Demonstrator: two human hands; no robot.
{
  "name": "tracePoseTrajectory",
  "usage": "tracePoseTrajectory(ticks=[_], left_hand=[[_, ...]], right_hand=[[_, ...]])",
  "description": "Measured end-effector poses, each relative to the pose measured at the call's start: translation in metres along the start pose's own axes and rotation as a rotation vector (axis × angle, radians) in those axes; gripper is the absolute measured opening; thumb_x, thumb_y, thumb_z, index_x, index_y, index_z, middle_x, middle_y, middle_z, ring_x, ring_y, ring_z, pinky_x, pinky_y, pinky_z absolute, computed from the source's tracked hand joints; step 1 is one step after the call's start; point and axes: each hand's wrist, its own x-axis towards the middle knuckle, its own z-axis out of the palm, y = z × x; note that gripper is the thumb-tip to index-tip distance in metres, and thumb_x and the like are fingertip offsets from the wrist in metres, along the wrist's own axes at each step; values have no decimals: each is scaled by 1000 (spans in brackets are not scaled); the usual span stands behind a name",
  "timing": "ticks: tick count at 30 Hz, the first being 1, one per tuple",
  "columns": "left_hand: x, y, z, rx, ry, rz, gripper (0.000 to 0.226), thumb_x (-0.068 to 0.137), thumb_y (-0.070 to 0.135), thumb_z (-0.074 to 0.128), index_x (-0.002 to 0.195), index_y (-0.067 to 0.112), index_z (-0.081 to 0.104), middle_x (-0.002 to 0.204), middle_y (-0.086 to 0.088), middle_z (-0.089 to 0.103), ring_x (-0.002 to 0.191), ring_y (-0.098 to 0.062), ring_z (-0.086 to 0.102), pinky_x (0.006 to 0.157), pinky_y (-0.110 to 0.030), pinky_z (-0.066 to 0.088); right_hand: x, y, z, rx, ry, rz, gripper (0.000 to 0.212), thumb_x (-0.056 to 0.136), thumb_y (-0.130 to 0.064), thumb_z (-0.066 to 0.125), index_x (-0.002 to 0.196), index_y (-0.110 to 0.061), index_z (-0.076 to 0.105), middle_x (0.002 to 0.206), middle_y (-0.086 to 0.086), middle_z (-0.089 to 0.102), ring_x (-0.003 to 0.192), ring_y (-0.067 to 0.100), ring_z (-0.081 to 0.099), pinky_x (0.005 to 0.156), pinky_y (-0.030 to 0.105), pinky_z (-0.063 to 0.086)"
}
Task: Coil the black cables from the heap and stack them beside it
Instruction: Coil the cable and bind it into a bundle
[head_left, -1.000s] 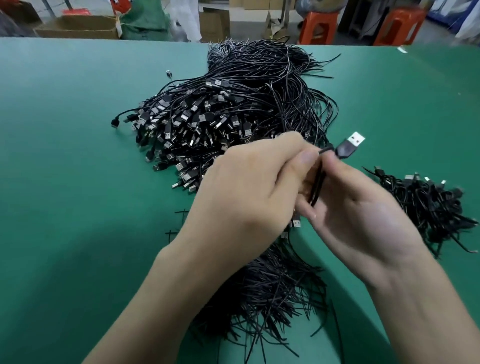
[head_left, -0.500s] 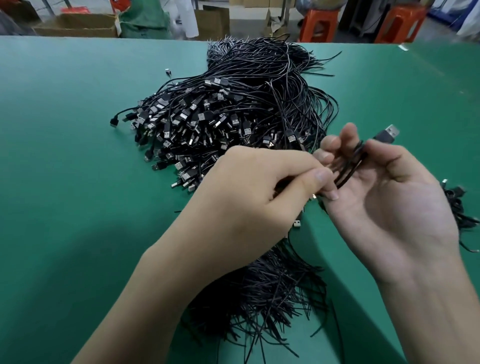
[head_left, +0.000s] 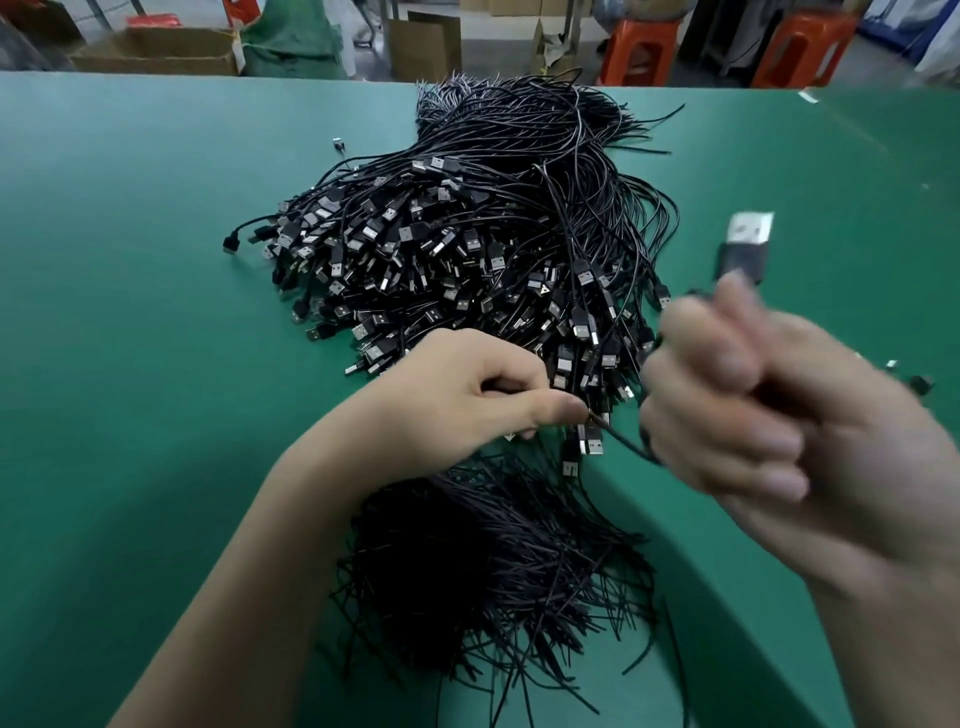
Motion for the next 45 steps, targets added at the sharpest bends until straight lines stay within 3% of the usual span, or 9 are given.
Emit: tracePoseTrajectory(ticks=[5,10,16,20,24,29,33,38,45], left_hand=[[-3,6,-3,-60,36,37,31,105,31,58,83,11,67,75,-21,60,67,-24,49,65,-46,44],[-4,17,6,104,223,-5,31,104,19,57,73,22,60,67,8,57,61,-1,50,59,-17,38],[-3,37,27,349,407,-21,23,103,33,51,85,21,55,76,10,52,75,-12,54,69,-28,38],[-5,44,32,140,347,-14,35,106,18,53,75,32,46,58,18,57,58,6,56,56,-7,38],[-3,42,43,36,207,-29,18,103,22,62,86,18,65,67,4,66,57,-7,62,66,-34,51],[3,29,44,297,158,-50,25,97,50,64,90,29,77,83,7,74,77,-9,65,78,-37,52],[0,12,13,31,90,-72,25,95,54,64,106,36,78,89,12,77,69,-2,66,65,-19,53],[-4,9,-1,-294,117,197,42,108,22,44,149,15,53,137,6,68,128,-8,62,109,-30,49],[-4,11,-2,-478,129,259,18,92,20,63,106,16,75,92,9,78,91,-4,73,83,-18,54]], right_hand=[[3,21,3,-546,-47,258,41,106,-34,42,86,-9,68,59,4,67,46,17,56,42,22,36],[14,37,0,-727,243,216,41,111,-27,35,98,-3,65,81,18,75,60,28,64,49,32,44],[18,41,-7,-532,374,110,45,111,-27,35,88,-6,68,72,1,72,60,11,67,54,21,52],[22,40,-17,-240,531,-35,44,110,-32,39,103,-8,76,96,9,78,86,15,74,72,20,57],[21,30,-21,-60,524,-138,47,111,-34,31,122,-3,64,116,14,75,110,25,72,81,25,59],[21,27,-18,-104,596,-290,39,110,-32,34,97,-11,64,81,5,76,85,21,75,71,22,57],[17,22,-14,-253,495,-295,40,109,-35,37,80,-22,60,56,-9,38,52,12,44,56,20,42],[14,29,-4,-361,214,-90,39,104,-40,41,72,-24,54,58,-6,28,49,14,29,50,20,35],[14,35,3,-351,46,11,41,102,-44,41,71,-23,57,56,-6,31,45,12,41,53,21,42]])
